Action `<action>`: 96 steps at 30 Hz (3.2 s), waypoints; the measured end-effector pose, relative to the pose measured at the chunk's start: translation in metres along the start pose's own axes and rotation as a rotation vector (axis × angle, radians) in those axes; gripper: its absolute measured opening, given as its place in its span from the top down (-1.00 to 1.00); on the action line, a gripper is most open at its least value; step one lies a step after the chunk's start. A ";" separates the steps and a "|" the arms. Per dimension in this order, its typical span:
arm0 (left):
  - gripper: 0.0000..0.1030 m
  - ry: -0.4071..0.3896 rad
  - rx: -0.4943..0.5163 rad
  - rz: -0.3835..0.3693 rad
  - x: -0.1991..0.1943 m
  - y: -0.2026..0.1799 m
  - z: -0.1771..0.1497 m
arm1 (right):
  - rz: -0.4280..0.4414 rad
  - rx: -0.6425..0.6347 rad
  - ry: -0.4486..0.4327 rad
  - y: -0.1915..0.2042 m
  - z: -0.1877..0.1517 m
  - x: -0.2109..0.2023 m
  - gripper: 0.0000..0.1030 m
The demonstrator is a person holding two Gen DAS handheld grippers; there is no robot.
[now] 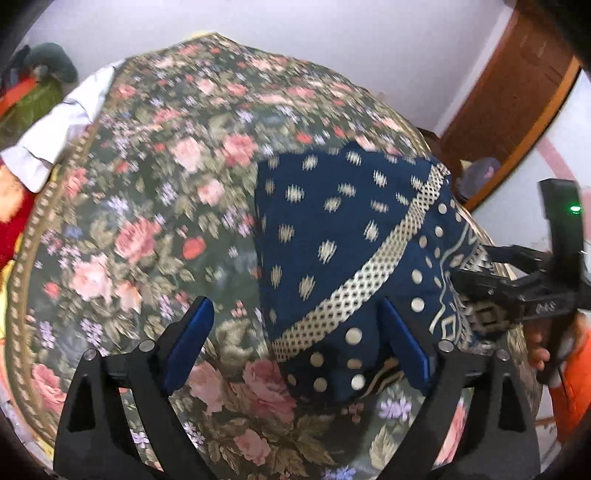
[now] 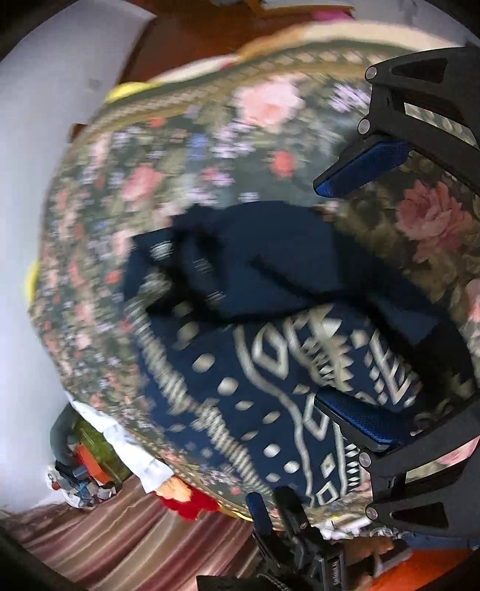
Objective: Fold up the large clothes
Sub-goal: 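Grasp the folded navy bundle with the left gripper while the right gripper holds its other end, then lift the bundle with both grippers and fold it over onto itself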
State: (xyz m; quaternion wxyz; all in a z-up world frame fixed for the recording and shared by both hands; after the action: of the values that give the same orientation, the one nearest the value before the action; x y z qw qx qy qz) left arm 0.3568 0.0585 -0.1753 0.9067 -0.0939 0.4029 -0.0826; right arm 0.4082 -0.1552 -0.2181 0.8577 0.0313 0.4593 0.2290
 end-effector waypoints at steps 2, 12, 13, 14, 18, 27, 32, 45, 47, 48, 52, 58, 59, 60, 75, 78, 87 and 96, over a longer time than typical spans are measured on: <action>-0.80 0.006 0.010 -0.016 0.000 0.001 -0.011 | 0.058 0.078 0.035 -0.017 -0.014 -0.001 -0.99; -0.79 0.020 -0.003 -0.069 -0.024 0.015 -0.015 | 0.143 0.143 0.040 -0.036 -0.016 -0.025 -1.00; -0.79 0.019 -0.044 -0.090 -0.022 0.020 -0.009 | 0.163 0.157 0.034 -0.034 -0.012 -0.024 -1.00; -0.79 0.019 -0.070 -0.102 -0.020 0.022 -0.004 | 0.178 0.168 0.031 -0.032 -0.008 -0.022 -1.00; -0.79 0.046 -0.182 -0.158 0.004 0.031 0.012 | 0.206 0.184 0.055 -0.024 0.004 0.001 -1.00; -0.95 0.153 -0.437 -0.376 0.072 0.043 0.014 | 0.372 0.309 0.125 -0.022 0.014 0.051 -1.00; -1.00 0.179 -0.503 -0.463 0.096 0.043 0.013 | 0.391 0.279 0.132 -0.012 0.024 0.065 -1.00; -0.82 0.146 -0.528 -0.474 0.094 0.034 0.014 | 0.454 0.249 0.066 0.009 0.035 0.057 -0.31; -0.79 0.135 -0.511 -0.460 0.087 0.032 0.017 | 0.460 0.239 0.065 0.014 0.037 0.053 -0.15; -0.77 0.129 -0.499 -0.454 0.082 0.030 0.019 | 0.463 0.234 0.065 0.017 0.038 0.050 -0.11; -0.74 0.105 -0.467 -0.437 0.057 0.028 0.024 | 0.473 0.225 0.049 0.035 0.045 0.040 -0.04; -0.73 0.022 -0.426 -0.427 0.010 0.028 0.046 | 0.498 0.178 -0.007 0.071 0.066 0.006 -0.04; -0.73 0.007 -0.422 -0.426 -0.001 0.030 0.050 | 0.500 0.167 -0.016 0.076 0.069 0.000 -0.04; -0.73 -0.007 -0.423 -0.423 -0.005 0.030 0.057 | 0.502 0.156 -0.024 0.084 0.072 -0.006 -0.04; -0.73 -0.147 -0.433 -0.330 -0.107 0.120 0.058 | 0.579 0.052 -0.024 0.213 0.087 -0.010 -0.04; -0.73 -0.135 -0.464 -0.312 -0.106 0.142 0.042 | 0.585 0.046 0.021 0.223 0.078 0.013 -0.04; -0.74 -0.015 -0.542 -0.270 -0.043 0.197 -0.014 | 0.536 0.070 0.198 0.225 0.038 0.108 -0.03; -0.73 0.029 -0.521 -0.277 -0.001 0.209 -0.043 | 0.506 0.054 0.287 0.210 0.023 0.166 -0.06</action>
State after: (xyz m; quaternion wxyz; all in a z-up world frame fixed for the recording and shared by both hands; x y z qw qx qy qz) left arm 0.3401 0.2568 -0.2524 0.8264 -0.3763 0.4067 -0.1005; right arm 0.4287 0.1055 -0.2776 0.6985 0.1350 0.5593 0.4256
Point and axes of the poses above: each gripper's, at about its wrist camera, not at the fingertips, and x roughly the way its jaws point, y to its left, z to its top, the point moved 3 cm from there along x, roughly the way its jaws point, and after that the axes turned 12 degrees about -y, right-handed, at the moved point
